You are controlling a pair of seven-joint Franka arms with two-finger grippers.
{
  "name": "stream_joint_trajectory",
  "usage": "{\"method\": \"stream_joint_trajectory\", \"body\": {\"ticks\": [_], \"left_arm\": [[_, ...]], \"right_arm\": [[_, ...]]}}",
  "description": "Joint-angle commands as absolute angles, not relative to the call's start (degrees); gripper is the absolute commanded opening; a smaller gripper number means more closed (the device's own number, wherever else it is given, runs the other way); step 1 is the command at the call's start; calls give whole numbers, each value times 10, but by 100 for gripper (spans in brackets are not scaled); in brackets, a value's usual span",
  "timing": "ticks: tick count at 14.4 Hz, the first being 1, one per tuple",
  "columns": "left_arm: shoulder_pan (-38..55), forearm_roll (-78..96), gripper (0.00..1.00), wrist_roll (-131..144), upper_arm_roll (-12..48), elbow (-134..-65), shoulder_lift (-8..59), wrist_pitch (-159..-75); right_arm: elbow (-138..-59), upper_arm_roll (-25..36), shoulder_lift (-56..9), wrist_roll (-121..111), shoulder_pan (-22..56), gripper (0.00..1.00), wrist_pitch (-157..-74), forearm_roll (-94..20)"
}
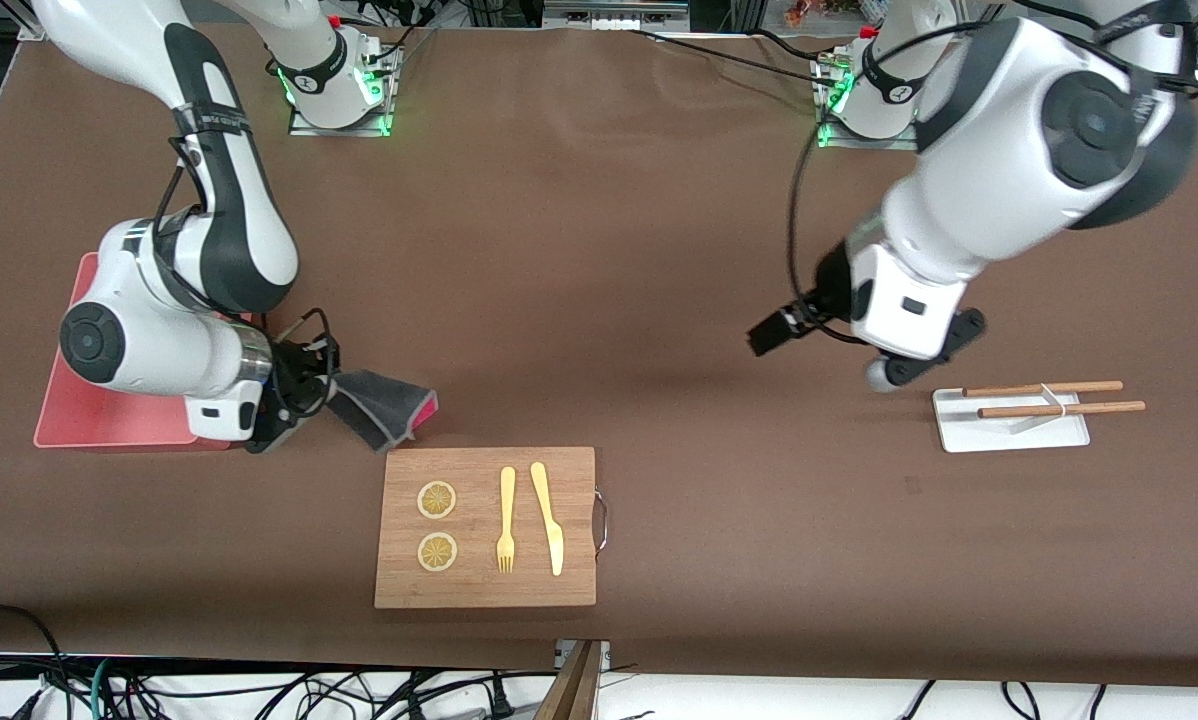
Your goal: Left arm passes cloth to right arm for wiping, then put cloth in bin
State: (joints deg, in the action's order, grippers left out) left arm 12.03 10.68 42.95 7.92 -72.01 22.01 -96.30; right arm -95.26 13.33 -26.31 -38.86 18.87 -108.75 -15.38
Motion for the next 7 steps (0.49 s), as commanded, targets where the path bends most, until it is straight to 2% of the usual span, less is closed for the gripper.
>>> {"method": "stream_joint_trajectory", "body": {"ticks": [1,4,7], "left_arm": [[58,82,100,233,83,-712,215,-906],[-5,45,100,65,83,-713,220,-883],[-11,-42,100,-31,83,-713,213,-806]], "right_arm": [[-1019,154,-223,-388,192,0,-1090,-134],[-1030,152,-261,-380,195,0,-1137,-131],[-1033,148,-305,-371,227,0,-1212,-142]]}}
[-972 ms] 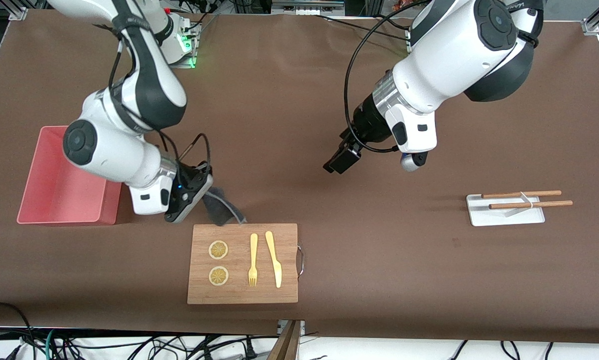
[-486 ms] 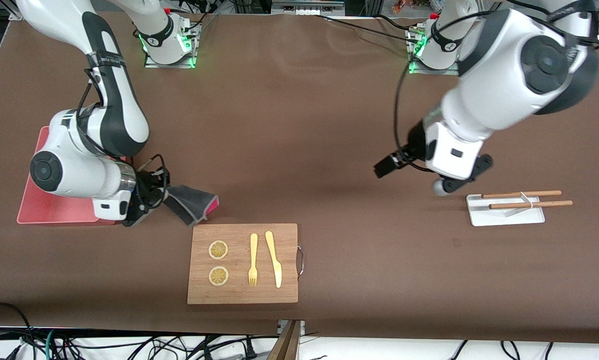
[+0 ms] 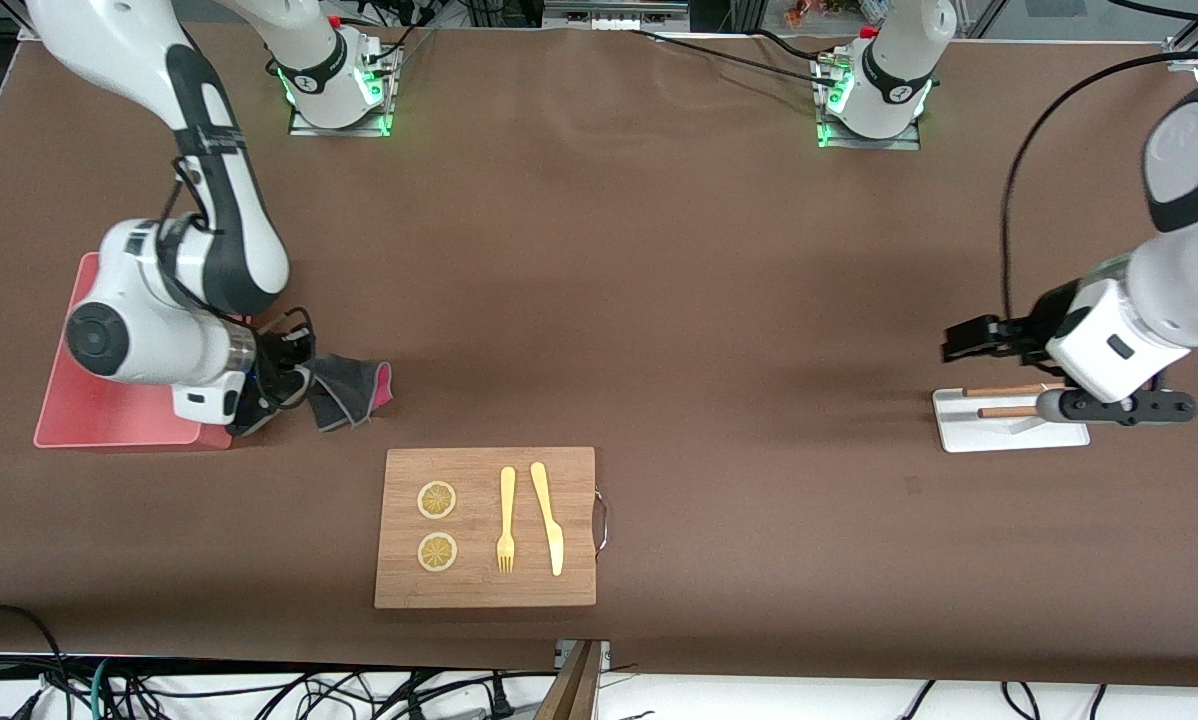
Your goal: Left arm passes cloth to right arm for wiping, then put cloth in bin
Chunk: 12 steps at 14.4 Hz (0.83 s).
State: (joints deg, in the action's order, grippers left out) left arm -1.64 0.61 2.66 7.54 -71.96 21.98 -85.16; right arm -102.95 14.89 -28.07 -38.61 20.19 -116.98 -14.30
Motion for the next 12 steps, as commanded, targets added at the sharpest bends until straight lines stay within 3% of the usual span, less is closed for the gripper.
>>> {"method": "stream_joint_trajectory", "body": {"ticks": [1,3,4,6,8,12], "left_arm": [[-11,-48,100,-45,83,-713,205,-791],[-10,-47,100,-62,73,-753,167,-785],[-7,-47,100,-66,65,-807,128,-809],[-7,-47,100,-58,55,-965,28,-942],[-11,-38,100,-51,41,-1056,-26,-1073],[-10,-38,100,-27,39,-1028,-5,-1064]], "right_arm": [[-1030,142,-315,-360,236,0,-1228,-152],[-1028,138,-331,-337,259,0,-1266,-163],[-1027,135,-338,-324,264,0,-1280,-170],[-1013,115,-350,-290,279,0,-1288,-206],[-998,112,-359,-205,310,0,-1291,-207],[-942,111,-382,-41,380,0,-1295,-207]]}}
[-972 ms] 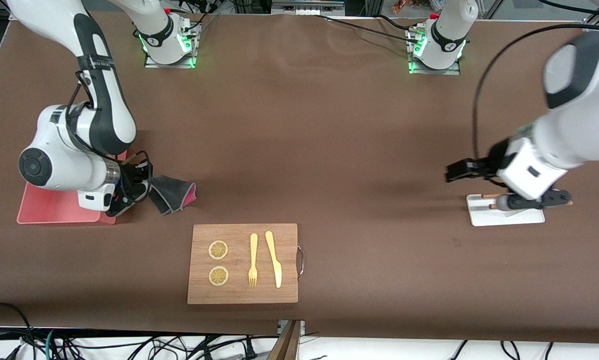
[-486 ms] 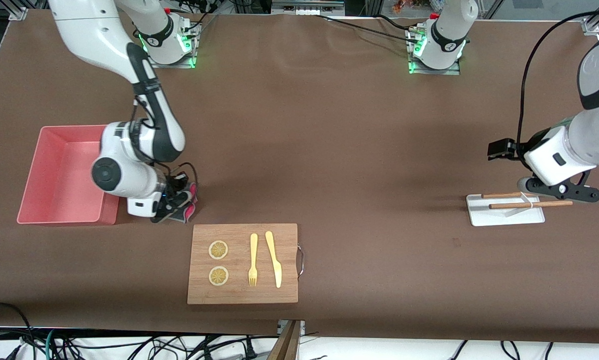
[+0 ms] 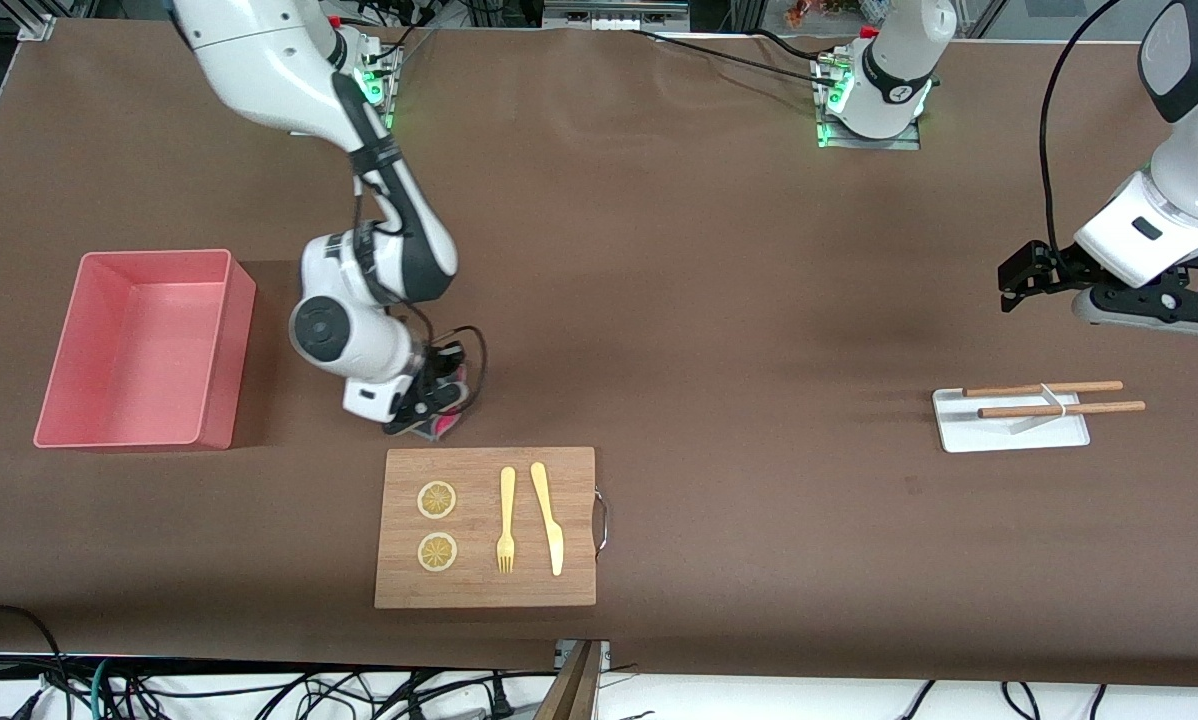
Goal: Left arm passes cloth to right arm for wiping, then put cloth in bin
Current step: 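Wipe the table beside the wooden board with the cloth in the right gripper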
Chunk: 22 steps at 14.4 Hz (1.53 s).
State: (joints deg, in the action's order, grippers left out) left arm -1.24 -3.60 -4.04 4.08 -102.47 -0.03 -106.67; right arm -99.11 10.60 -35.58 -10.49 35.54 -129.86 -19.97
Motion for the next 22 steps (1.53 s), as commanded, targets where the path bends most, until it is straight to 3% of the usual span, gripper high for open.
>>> {"method": "stream_joint_trajectory", "body": {"ticks": [1,6,14,22], "left_arm": [[-8,-38,100,-17,42,-1019,-5,-1043],[0,-37,100,-17,45,-995,1,-1001],[1,-38,100,-20,45,-994,3,-1001],[1,-37,100,-23,45,-995,3,-999]], "right_arm": [[-927,111,-391,-12,395,0,-1294,-207],[-882,111,-416,134,461,0,-1293,-208],[-932,121,-407,3,419,0,-1285,-207],[-969,256,-364,-228,414,0,-1177,-207]]}}
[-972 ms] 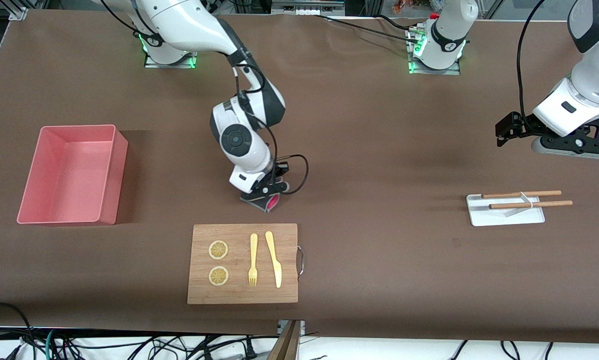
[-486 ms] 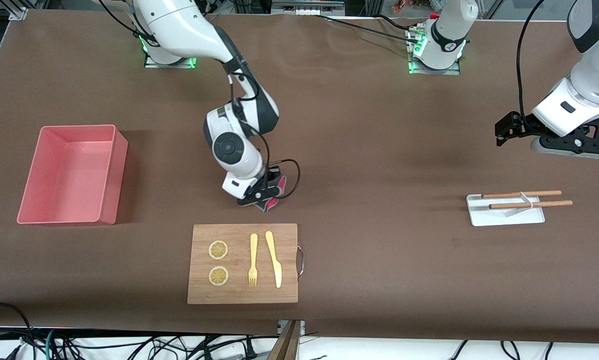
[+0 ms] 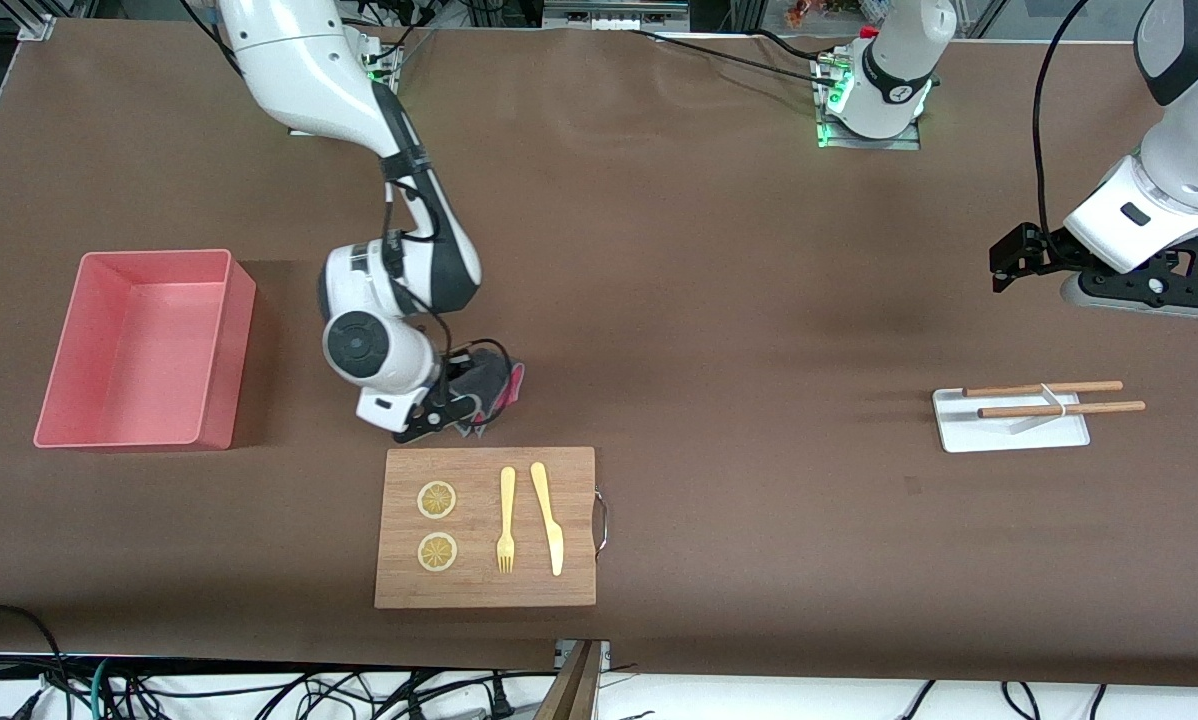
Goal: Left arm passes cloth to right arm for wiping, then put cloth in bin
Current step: 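Wipe the table beside the wooden board with the cloth in the right gripper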
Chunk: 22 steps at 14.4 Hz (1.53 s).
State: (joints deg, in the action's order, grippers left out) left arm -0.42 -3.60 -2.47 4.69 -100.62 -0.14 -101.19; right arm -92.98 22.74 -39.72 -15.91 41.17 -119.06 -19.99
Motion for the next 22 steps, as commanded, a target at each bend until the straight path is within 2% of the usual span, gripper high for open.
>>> {"method": "stream_joint_trajectory", "body": {"ticks": [1,4,9,13,15,19,22], "left_arm": [[1,-37,100,-24,45,-995,3,-999],[1,-38,100,-24,45,-995,3,-999],[9,-38,100,-22,51,-995,2,-998],[10,-37,100,-17,53,-995,4,-987],[9,-40,100,-24,61,-995,1,-976],[10,-47,100,-23,62,-980,7,-977],[9,-46,100,-20,62,-980,8,-976]], "right_arm": [[-986,277,-357,-272,413,0,-1177,-208],[-1023,342,-345,-413,399,0,-1175,-211],[-1041,351,-327,-537,316,0,-1136,-210],[-1013,352,-331,-494,336,0,-1124,-210],[-1012,331,-340,-403,364,0,-1141,-216],[-1017,238,-350,-228,381,0,-1199,-234],[-992,206,-359,-79,415,0,-1217,-233]]}}
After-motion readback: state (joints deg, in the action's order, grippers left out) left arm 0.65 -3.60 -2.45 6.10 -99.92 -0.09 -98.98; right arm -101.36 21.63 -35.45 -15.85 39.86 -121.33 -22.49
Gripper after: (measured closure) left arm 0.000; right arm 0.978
